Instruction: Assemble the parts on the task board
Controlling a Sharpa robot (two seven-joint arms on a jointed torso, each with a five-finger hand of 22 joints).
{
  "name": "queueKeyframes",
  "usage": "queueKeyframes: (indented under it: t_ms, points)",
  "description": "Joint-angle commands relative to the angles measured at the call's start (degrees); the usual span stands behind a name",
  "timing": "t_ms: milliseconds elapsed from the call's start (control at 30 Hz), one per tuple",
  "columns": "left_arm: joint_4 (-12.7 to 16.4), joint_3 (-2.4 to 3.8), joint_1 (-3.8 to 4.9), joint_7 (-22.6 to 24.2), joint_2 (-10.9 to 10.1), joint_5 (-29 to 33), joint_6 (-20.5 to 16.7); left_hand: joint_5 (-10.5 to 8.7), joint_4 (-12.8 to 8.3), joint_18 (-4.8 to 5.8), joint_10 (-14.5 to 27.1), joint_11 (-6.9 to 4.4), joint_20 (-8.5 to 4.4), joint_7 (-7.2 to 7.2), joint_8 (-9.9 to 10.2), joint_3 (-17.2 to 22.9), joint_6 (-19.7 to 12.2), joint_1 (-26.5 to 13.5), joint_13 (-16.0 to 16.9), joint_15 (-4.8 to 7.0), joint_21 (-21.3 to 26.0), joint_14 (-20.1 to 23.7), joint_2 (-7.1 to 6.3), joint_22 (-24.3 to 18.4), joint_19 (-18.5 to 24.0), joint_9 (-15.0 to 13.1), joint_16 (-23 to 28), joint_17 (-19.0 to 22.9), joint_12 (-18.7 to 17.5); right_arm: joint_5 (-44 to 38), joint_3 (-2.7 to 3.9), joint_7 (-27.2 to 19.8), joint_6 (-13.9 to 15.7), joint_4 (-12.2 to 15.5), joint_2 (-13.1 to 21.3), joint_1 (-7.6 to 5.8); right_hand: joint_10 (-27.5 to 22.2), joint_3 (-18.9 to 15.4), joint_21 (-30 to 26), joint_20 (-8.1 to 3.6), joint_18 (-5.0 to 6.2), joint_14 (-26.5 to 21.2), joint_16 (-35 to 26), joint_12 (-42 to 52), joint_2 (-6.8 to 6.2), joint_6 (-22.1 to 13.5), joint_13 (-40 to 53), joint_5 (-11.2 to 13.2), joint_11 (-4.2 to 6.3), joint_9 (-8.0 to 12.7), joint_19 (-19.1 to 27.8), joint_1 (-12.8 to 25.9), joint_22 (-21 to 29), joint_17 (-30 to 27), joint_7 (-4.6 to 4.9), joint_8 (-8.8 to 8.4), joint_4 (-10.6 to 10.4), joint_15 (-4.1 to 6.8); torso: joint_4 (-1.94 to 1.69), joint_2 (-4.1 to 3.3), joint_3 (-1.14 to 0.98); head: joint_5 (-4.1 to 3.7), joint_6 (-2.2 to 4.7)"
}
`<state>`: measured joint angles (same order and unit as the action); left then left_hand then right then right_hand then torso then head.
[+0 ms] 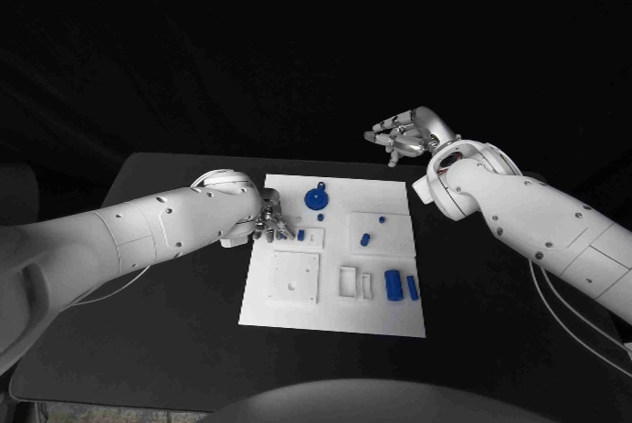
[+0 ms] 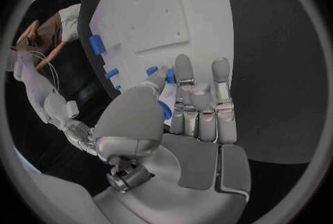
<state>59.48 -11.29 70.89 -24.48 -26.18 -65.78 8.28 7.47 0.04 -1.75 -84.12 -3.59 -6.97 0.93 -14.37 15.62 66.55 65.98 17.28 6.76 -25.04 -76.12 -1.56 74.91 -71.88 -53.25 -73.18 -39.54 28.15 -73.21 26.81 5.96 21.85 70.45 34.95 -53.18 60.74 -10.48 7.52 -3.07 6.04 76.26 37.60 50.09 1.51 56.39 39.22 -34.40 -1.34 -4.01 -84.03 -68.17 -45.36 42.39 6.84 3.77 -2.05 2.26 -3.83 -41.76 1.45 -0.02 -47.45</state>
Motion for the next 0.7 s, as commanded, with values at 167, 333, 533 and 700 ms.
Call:
queueKeyframes:
  t_ms: [167, 333, 533, 700]
  points:
    - [-0.9, -0.76, -1.17, -1.6, 0.3, -1.0, 2.9, -0.71, 0.8, 0.32, -2.4, -0.12, -0.28, 0.39, 0.5, -1.2, 0.3, 1.5, 0.1, -0.04, 0.4, 0.4, 0.75, 1.0, -0.3, 0.4, 0.3, 0.2, -0.4, -0.5, 0.00, -0.3, -0.6, 0.0, 0.0, 0.03, 0.1, 0.1, 0.3, -0.24, -0.19, 0.2, -0.2, 0.1, 0.20, 0.3, 0.1, -0.4, 0.15, 0.0, -1.0, 0.2, 0.1, 0.1, -0.09, -0.14, -0.3, 0.02, -0.01, 0.01, 0.01, -0.12, -0.05]
    - [-1.0, -0.76, -1.17, -1.7, 0.4, -0.9, 2.9, -3.18, 1.6, 0.41, -2.4, -0.09, -0.32, 0.36, 0.8, -1.8, 0.4, 1.5, 0.0, -0.05, 0.6, 0.5, 0.50, 1.0, -0.3, 0.8, 0.5, 0.7, -0.6, -0.5, 0.00, -0.3, -0.6, 0.0, 0.0, 0.03, 0.1, 0.1, 0.3, -0.24, -0.19, 0.2, -0.2, 0.1, 0.20, 0.3, 0.1, -0.4, 0.15, 0.0, -1.0, 0.2, 0.1, 0.1, -0.09, -0.14, -0.3, 0.02, -0.03, 0.03, -0.01, -0.15, -0.02]
    - [-1.2, -0.75, -1.17, -1.7, 0.2, -0.8, 2.6, -3.37, 2.2, 0.47, -2.4, -0.10, -0.38, 0.38, 0.9, -2.2, 0.5, 1.3, 0.0, -0.02, 0.7, 0.5, 0.22, 1.0, -0.3, 1.0, 0.6, 0.8, -0.6, -0.5, 0.00, -0.3, -0.6, 0.1, 0.1, 0.03, 0.1, 0.1, 0.3, -0.24, -0.19, 0.2, -0.2, 0.1, 0.20, 0.3, 0.1, -0.4, 0.15, 0.0, -1.0, 0.2, 0.1, 0.1, -0.09, -0.14, -0.3, 0.02, -0.02, 0.00, -0.01, -0.20, -0.05]
    - [-1.1, -0.74, -1.16, -1.4, 0.0, 0.1, 2.6, 1.04, 0.7, 0.51, -2.3, 0.05, -0.36, 0.03, 1.4, -0.3, -0.3, 3.0, -0.1, -0.09, 0.9, 0.7, 2.00, 1.0, -0.2, 1.3, 0.7, 1.0, -1.0, -0.5, 0.00, -0.3, -0.6, 0.0, 0.1, 0.03, 0.1, 0.1, 0.3, -0.24, -0.19, 0.2, -0.2, 0.1, 0.20, 0.3, 0.1, -0.4, 0.15, 0.0, -1.0, 0.2, 0.1, 0.1, -0.09, -0.14, -0.3, 0.02, -0.03, 0.02, 0.00, -0.22, -0.06]
